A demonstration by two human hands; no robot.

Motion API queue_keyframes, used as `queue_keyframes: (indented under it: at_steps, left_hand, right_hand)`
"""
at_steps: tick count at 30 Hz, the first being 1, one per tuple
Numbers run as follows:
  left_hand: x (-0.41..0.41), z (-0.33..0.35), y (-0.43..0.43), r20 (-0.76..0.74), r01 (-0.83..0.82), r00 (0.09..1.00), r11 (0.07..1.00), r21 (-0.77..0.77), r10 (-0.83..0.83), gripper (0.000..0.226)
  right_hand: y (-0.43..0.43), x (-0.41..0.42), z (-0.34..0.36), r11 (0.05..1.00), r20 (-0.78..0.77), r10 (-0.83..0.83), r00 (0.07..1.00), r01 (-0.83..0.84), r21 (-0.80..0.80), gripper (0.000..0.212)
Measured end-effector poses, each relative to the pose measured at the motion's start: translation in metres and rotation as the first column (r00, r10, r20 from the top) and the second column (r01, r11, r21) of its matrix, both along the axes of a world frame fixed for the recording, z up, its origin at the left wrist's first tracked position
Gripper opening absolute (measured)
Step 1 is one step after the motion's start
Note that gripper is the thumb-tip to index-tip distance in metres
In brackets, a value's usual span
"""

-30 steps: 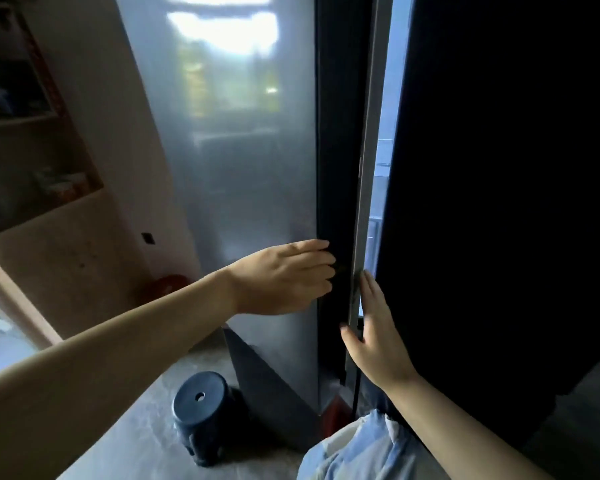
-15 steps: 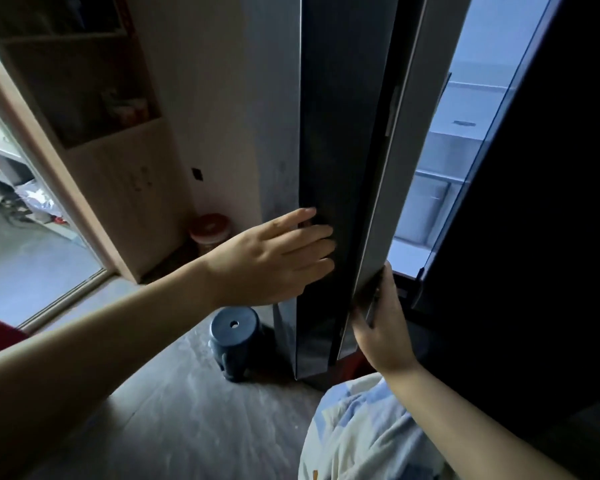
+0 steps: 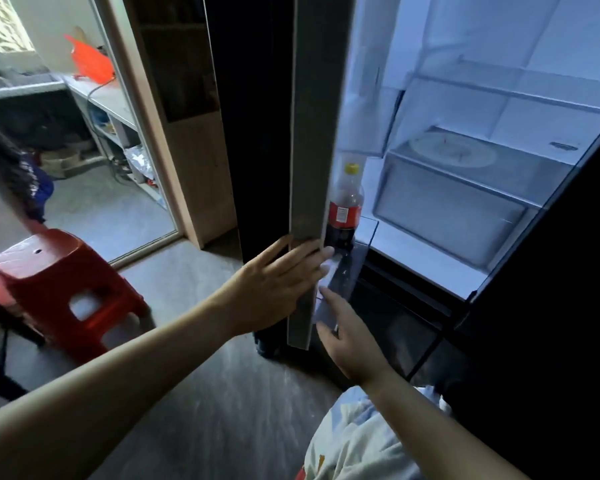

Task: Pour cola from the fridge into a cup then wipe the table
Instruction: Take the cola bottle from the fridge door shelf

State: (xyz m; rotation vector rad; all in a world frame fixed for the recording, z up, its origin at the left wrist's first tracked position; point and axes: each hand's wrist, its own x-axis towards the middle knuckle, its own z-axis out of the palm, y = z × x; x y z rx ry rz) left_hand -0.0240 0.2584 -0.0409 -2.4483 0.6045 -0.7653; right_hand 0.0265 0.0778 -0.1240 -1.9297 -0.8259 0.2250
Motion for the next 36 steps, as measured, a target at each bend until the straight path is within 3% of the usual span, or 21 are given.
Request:
queue_keyframes:
  at_steps: [4,7,11,18,25,32,36]
  left_hand:
    - [-0.016,-0.02,0.02,-0.044,-0.191,0.981,0.98,-0.051,0.189,0.067]
    - [-0.021,-0.027,0.038,-0.081,-0.315,0.947,0.947,-0.068,0.309,0.075]
    - [-0.018,-0.033,0.07,-0.099,-0.4,0.916,0.908,-0.129,0.389,0.074]
    - [0.001,-0.042,0.148,-0.117,-0.336,0.942,0.898,-0.285,0.315,0.079]
    - [0.034,-0.048,0.234,-0.1,-0.271,0.962,0.893,-0.358,0.253,0.069]
    - [0.07,-0.101,0.241,-0.416,-0.417,0.883,0.776,-0.474,0.22,0.071]
    - [0.091,-0.13,0.24,-0.563,-0.476,0.813,0.731,-0.489,0.153,0.061]
  right_hand:
    - [0.004,0.018,-0.026,0.898,0.185,0.176,0.967,-0.081,-0.433,0.069]
    - [0.02,0.026,-0.028,0.778,0.309,0.362,0.879,-0.103,-0.619,0.071]
    - [0.048,0.036,-0.025,0.751,0.339,0.41,0.846,-0.103,-0.652,0.077]
    - [0.108,0.076,-0.021,0.676,0.402,0.291,0.868,0.111,-0.728,0.075]
    - [0.186,0.081,-0.041,0.743,0.414,0.17,0.894,0.16,-0.65,0.082]
    - [0.251,0.102,-0.035,0.745,0.408,0.117,0.905,0.192,-0.639,0.081]
    - [0.248,0.114,-0.043,0.749,0.476,0.166,0.863,0.204,-0.631,0.083]
